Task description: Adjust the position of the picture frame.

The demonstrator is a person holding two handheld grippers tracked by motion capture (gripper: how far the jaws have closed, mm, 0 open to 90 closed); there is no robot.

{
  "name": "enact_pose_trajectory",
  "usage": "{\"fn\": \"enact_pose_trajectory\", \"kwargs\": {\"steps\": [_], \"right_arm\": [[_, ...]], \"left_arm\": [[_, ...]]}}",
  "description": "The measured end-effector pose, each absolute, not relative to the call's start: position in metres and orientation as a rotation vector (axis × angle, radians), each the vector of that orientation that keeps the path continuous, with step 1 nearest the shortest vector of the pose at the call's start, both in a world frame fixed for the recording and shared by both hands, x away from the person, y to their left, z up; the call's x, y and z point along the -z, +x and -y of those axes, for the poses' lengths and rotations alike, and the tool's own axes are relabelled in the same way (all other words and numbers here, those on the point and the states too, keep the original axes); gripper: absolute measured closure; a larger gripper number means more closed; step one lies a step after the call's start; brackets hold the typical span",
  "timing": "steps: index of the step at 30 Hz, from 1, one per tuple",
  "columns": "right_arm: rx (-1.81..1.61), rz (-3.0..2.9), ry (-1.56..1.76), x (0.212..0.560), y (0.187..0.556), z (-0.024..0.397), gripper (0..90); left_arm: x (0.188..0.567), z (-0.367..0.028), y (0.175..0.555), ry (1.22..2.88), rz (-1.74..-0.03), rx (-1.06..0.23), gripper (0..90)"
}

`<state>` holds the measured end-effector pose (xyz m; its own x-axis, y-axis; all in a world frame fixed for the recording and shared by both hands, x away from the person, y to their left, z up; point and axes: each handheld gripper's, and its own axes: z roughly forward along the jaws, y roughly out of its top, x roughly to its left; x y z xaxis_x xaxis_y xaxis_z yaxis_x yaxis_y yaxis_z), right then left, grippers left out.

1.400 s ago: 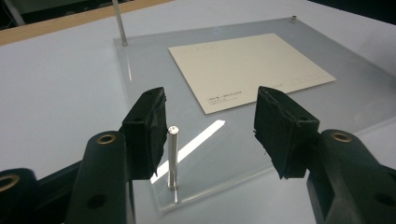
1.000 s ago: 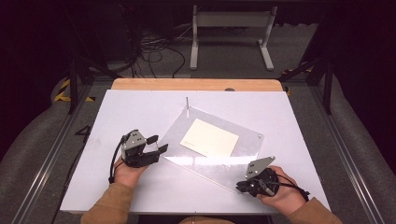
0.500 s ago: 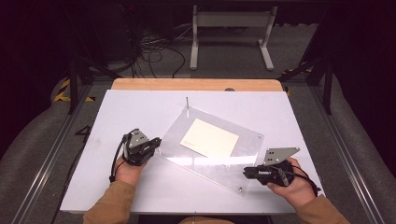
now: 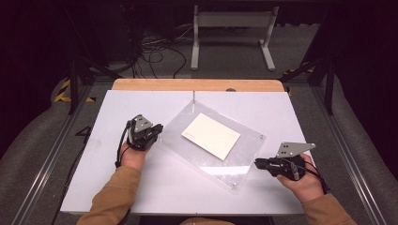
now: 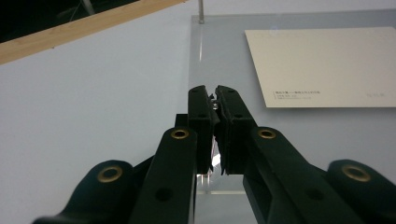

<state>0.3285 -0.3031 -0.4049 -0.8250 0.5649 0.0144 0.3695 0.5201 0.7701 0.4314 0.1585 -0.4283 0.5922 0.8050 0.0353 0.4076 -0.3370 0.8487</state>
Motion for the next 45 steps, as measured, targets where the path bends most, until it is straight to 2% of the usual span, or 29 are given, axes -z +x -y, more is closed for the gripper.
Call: {"fn": "enact_pose_trajectory", "kwargs": {"steps": [7,10,16,20,33,45], "right_arm": [[-1.172,-2.522,0.831,0.409,0.333,0.31,82.3],[-1.165,-2.52,0.847,0.411,0.336,0.312,82.1],[-1.131,-2.517,0.898,0.419,0.356,0.317,80.9],[-1.083,-2.517,0.929,0.421,0.371,0.319,80.7],[-0.905,-2.525,1.027,0.41,0.42,0.329,78.8],[-0.796,-2.579,1.046,0.41,0.449,0.324,78.7]], "left_arm": [[0.433,-0.154,0.468,1.971,-1.03,-0.568,84.4],[0.437,-0.156,0.474,1.944,-1.061,-0.515,83.2],[0.433,-0.161,0.462,1.905,-1.04,-0.537,50.4],[0.427,-0.166,0.445,1.933,-1.009,-0.603,43.1],[0.418,-0.182,0.389,1.938,-0.923,-0.584,37.9],[0.416,-0.193,0.373,1.913,-0.921,-0.592,37.8]]}}
